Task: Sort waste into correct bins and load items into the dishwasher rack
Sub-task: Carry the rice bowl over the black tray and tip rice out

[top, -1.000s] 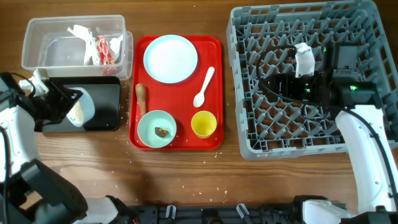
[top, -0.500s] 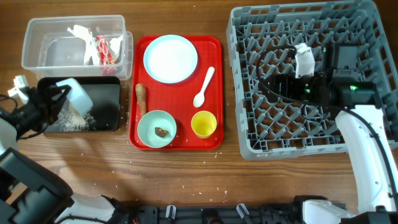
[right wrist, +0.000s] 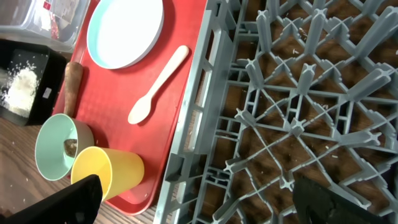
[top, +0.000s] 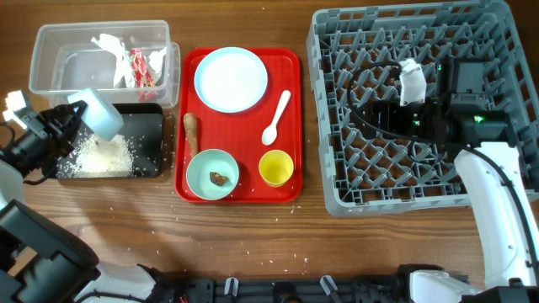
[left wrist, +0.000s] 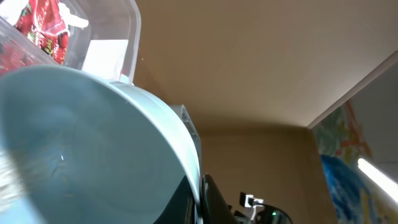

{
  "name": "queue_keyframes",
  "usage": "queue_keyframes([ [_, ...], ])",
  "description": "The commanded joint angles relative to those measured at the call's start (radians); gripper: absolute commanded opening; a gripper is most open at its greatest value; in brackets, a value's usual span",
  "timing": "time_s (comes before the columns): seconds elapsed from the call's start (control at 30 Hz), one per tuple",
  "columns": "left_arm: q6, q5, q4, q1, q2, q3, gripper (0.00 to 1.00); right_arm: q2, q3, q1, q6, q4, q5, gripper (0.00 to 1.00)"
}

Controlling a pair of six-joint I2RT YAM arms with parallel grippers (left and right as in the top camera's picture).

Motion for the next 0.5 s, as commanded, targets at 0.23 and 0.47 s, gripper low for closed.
queue_keyframes([
  [0.23, -0.22, -0.005, 0.115, 0.007, 0.002, 0.0, 0.04, 0.002, 0.011, 0.0, 0.011, 0.003, 0.003, 0.99],
  [0.47, -0.159, -0.011, 0.129, 0.003, 0.005, 0.0, 0.04, 0.002, 0.011, 0.0, 0.031, 0.005, 0.002, 0.99],
])
